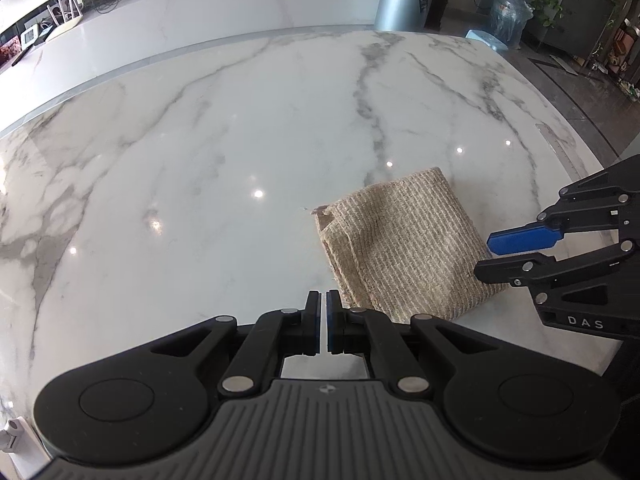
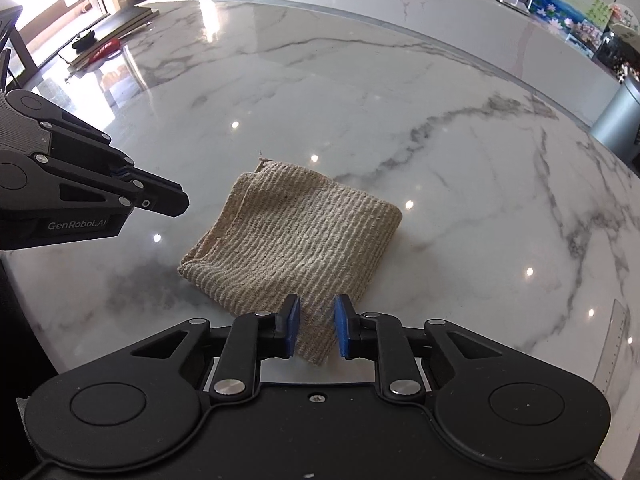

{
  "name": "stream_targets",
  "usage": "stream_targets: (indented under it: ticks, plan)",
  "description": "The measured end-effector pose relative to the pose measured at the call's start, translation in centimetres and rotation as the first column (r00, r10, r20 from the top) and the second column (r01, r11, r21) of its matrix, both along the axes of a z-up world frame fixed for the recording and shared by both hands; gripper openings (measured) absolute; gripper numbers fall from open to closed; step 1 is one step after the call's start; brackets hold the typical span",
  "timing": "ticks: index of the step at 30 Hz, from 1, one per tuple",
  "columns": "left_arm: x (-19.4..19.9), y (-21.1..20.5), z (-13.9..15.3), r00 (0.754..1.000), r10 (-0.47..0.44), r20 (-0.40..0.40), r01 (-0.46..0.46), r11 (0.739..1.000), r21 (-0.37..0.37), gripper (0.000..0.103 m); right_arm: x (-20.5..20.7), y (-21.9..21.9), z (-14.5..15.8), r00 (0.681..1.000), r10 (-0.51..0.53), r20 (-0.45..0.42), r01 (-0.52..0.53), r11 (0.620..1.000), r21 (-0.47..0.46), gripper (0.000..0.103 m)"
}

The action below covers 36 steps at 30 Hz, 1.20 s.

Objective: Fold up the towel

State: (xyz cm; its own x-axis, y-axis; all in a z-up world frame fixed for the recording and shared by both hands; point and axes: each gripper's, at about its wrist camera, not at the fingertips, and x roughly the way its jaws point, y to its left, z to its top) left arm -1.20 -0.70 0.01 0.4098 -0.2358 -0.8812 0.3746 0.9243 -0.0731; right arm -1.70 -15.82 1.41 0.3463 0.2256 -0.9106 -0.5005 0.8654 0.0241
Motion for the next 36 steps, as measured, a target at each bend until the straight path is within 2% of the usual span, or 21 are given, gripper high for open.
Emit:
stream_targets:
  ticks: [5,8,10,12,15,18,23,26,36]
  plan:
    - [0.0,0.4,0.0,1.000,0.008,0.003,-0.008,1.000,-0.009,0.001,0.4,1.4,-1.4,0.999,0.041,-0.015,-0.042,0.999,-0.030,0.016]
    - [0.1,0.6,0.4,1.000,0.001,0.008,-0.001,0.999,-0.042,0.001,0.2,1.7,-1.6,0.998,0.068,-0.005,-0.068,0.997,-0.048,0.016]
    - [0.2,0.1,0.9,0.999,-0.035,0.014,0.036,0.995,-0.094,0.001,0.2,1.8,-1.6,0.997,0.077,-0.009,-0.077,0.996,-0.050,0.016]
    - [0.1,-1.1,1.1,0.996,-0.084,0.025,0.086,0.990,-0.108,0.001,0.3,1.7,-1.6,0.997,0.077,-0.013,-0.078,0.996,-0.048,0.016]
    - [0.1,-2.9,0.4,0.990,-0.140,0.022,0.141,0.987,-0.082,0.001,0.3,1.7,-1.6,0.997,0.076,-0.014,-0.077,0.996,-0.046,0.016]
    - [0.0,-4.0,-0.6,0.987,-0.159,0.004,0.159,0.985,-0.067,0.001,0.2,1.9,-1.7,0.997,0.071,-0.016,-0.071,0.996,-0.046,0.017]
    - [-0.1,-4.2,-1.7,0.989,-0.150,-0.014,0.150,0.988,-0.036,0.001,-0.1,2.0,-1.7,0.997,0.069,-0.018,-0.070,0.996,-0.051,0.017]
    - [-0.2,-3.8,-2.1,0.990,-0.138,-0.024,0.137,0.990,-0.042,0.001,-0.3,1.8,-1.7,0.997,0.070,-0.016,-0.071,0.996,-0.051,0.017]
    - [-0.2,-3.9,-2.3,0.993,-0.121,0.003,0.121,0.992,-0.037,0.001,-0.6,0.3,-1.8,0.997,0.075,-0.010,-0.075,0.996,-0.040,0.016]
